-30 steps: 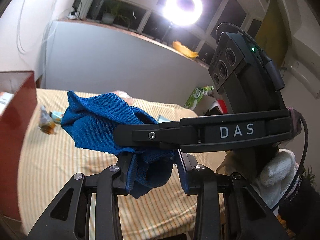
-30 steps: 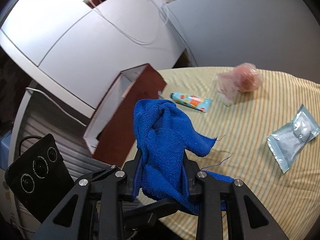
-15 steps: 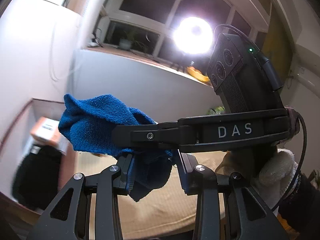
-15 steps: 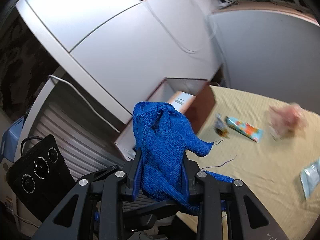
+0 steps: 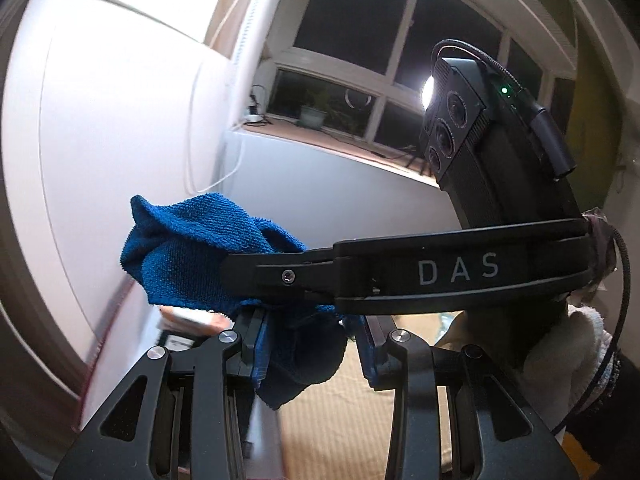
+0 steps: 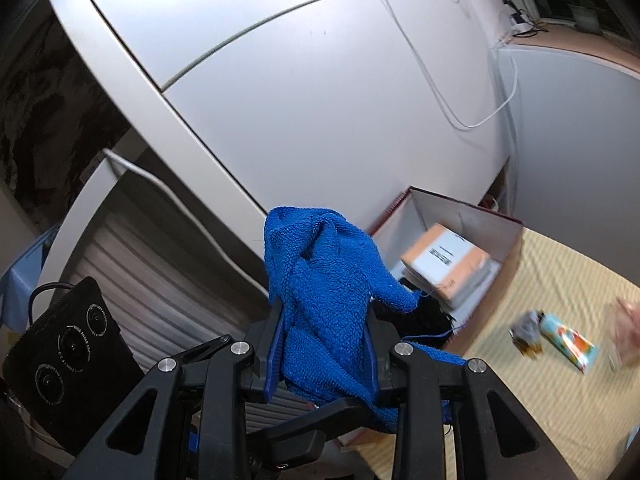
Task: Organize soft objects
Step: 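Carry the blue towel with the right gripper into the shoebox, then open the right gripper to drop the towel in the shoebox, then move the right gripper to the cotton package while the left gripper approaches the pink bag, then grasp the cotton package with the right gripper while the left grasps the pink bag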
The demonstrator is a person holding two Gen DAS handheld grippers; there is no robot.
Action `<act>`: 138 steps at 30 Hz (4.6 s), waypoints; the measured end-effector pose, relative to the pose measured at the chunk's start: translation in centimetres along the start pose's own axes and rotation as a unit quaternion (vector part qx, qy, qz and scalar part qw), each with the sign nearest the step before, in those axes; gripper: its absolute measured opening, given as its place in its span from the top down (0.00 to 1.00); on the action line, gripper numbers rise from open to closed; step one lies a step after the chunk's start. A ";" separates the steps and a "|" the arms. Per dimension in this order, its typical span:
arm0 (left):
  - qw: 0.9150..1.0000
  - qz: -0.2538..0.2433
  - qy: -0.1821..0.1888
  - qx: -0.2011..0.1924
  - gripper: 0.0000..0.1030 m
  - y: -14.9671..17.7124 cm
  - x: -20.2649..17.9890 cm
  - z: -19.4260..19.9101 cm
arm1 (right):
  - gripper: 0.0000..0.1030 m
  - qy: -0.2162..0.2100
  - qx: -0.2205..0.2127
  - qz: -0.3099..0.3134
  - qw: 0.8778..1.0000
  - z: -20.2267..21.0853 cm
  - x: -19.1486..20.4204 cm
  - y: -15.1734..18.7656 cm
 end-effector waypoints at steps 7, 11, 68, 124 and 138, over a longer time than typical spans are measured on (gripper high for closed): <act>1.000 0.010 -0.006 0.025 0.67 -0.3 2.9 -2.8 | 0.72 0.006 0.016 -0.002 1.000 -3.9 -1.0 -2.3; 0.999 0.016 -0.019 0.034 0.66 0.1 4.4 -4.4 | 0.71 0.007 0.026 -0.010 1.000 -6.0 -2.0 -3.4; 0.994 -0.039 0.022 0.104 0.37 5.5 -8.8 -8.4 | 0.34 0.207 -0.088 -0.215 0.950 19.3 -25.4 16.6; 0.914 -0.278 0.106 0.277 0.32 6.0 -20.0 -36.3 | 0.28 0.371 0.077 -0.331 0.865 14.3 -39.0 14.2; 0.924 -0.256 0.108 0.264 0.49 6.1 -19.7 -35.2 | 0.67 0.368 0.091 -0.277 0.883 15.9 -38.1 16.5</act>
Point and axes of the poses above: each gripper's, at about its wrist camera, not at the fingertips, and z roughly against the way its jaws point, x to its left, y to its underside, the point moved 4 cm from there along -z, roughly the way its jaws point, and after that the axes turned 5 degrees about -z, right-handed, at the moved point
